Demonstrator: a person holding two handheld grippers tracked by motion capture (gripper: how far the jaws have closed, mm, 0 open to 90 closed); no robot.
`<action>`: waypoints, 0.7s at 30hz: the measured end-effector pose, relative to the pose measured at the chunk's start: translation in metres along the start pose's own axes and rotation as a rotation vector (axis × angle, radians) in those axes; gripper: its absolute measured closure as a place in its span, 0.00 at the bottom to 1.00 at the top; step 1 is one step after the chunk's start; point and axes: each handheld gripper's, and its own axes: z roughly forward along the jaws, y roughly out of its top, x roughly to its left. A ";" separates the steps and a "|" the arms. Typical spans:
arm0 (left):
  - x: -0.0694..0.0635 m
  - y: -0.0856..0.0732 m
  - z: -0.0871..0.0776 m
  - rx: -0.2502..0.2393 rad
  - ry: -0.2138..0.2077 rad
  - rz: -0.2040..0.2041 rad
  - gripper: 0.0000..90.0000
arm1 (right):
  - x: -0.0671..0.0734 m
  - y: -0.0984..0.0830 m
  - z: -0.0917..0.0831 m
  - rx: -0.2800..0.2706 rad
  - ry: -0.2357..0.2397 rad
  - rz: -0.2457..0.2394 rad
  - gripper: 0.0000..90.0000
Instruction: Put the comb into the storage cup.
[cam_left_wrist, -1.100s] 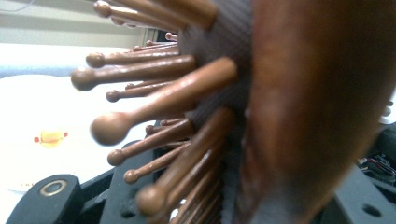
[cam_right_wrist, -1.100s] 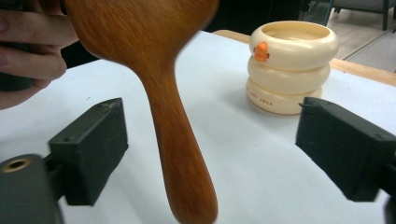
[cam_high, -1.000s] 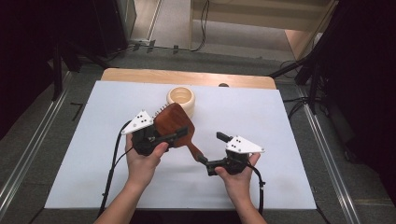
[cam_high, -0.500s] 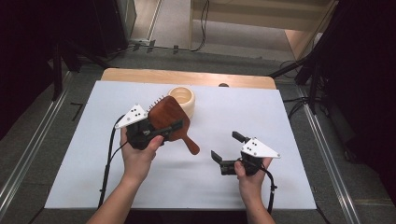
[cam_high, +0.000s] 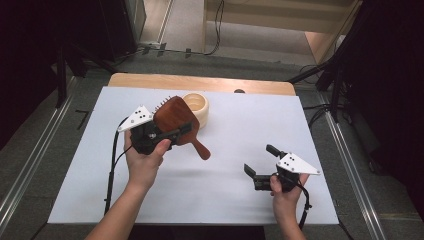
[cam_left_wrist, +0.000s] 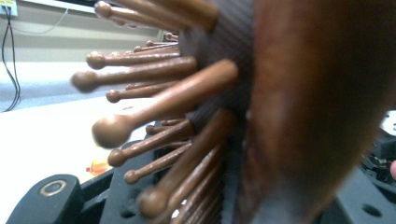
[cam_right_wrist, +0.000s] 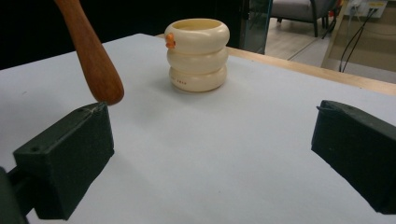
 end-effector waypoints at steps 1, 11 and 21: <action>0.001 0.001 0.000 -0.005 0.000 -0.005 0.62 | -0.002 -0.001 -0.002 0.006 -0.006 -0.005 0.00; 0.008 0.009 -0.001 -0.021 0.015 -0.007 0.62 | -0.015 -0.014 -0.025 0.020 -0.042 0.015 0.00; 0.012 0.017 -0.002 -0.028 0.027 0.000 0.62 | -0.021 -0.023 -0.042 0.026 -0.071 0.015 0.00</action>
